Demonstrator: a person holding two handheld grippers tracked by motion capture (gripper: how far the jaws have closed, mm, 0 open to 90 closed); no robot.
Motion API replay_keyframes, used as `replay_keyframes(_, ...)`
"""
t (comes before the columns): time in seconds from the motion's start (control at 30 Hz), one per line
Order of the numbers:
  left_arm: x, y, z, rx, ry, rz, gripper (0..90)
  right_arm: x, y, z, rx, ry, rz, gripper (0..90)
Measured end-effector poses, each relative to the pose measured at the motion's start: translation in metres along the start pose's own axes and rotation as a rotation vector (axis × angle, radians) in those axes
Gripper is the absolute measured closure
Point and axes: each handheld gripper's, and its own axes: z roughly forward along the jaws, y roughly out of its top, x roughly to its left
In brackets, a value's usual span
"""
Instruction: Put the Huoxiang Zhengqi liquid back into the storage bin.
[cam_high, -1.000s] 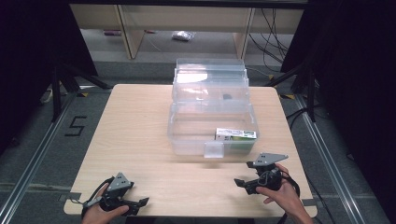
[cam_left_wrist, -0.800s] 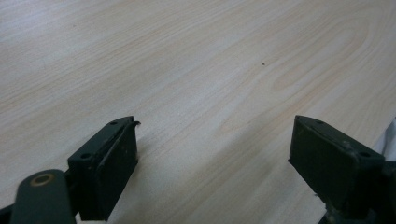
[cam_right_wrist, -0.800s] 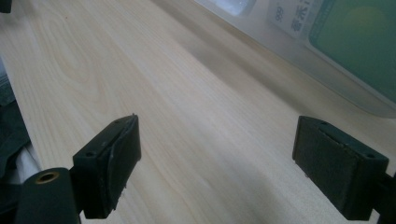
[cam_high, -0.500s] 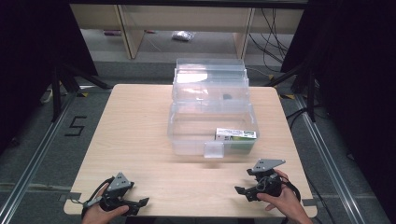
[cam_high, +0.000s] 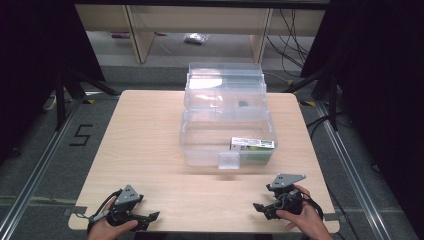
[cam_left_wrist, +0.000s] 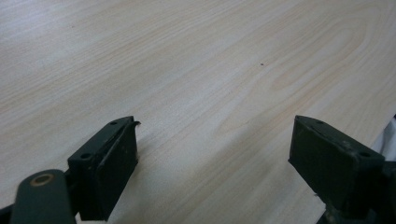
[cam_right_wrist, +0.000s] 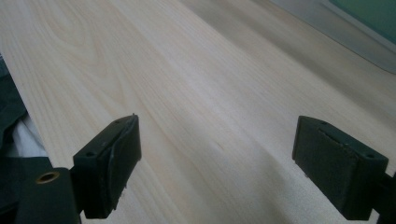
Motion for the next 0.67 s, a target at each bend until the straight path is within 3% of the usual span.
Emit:
replay_keyframes(0.03, -0.0008, -0.0005, 0.0016, -0.022, -0.003, -0.011, 14.9, -0.0001, 0.0001, 0.0004, 0.0, -0.001, 0.0, 16.5)
replay_keyframes(0.07, 0.0004, -0.0003, 0.0006, -0.008, -0.002, 0.005, 14.9, 0.0002, 0.0002, 0.0007, 0.003, -0.007, 0.003, 16.5)
replay_keyframes(0.13, -0.001, -0.0004, 0.0018, -0.024, 0.0, -0.012, 14.9, -0.0007, 0.0008, -0.0008, 0.026, -0.012, -0.009, 16.5)
replay_keyframes(0.2, -0.0002, -0.0003, 0.0006, -0.011, 0.001, -0.001, 14.9, -0.0002, -0.0001, 0.0023, 0.002, -0.014, -0.03, 16.5)
replay_keyframes(0.27, -0.0003, -0.0004, 0.0006, -0.011, 0.001, -0.002, 14.8, 0.0014, 0.0003, 0.002, 0.016, -0.014, -0.015, 16.5)
replay_keyframes(0.4, 0.0, -0.0003, 0.0009, -0.012, 0.0, 0.0, 14.9, -0.0002, 0.0011, 0.0024, 0.03, -0.007, -0.043, 16.5)
replay_keyframes(0.47, -0.0001, -0.0004, 0.0007, -0.011, 0.001, -0.002, 14.9, -0.0006, 0.0008, 0.0028, 0.032, -0.004, -0.041, 16.6)
replay_keyframes(0.53, -0.0002, -0.0003, 0.0006, -0.011, 0.0, -0.002, 14.9, 0.0024, 0.0004, 0.0013, 0.04, -0.01, 0.002, 16.6)
replay_keyframes(0.67, -0.0003, -0.0003, 0.0008, -0.013, 0.0, -0.003, 14.9, 0.0009, 0.0007, 0.0019, 0.031, -0.014, -0.022, 16.6)
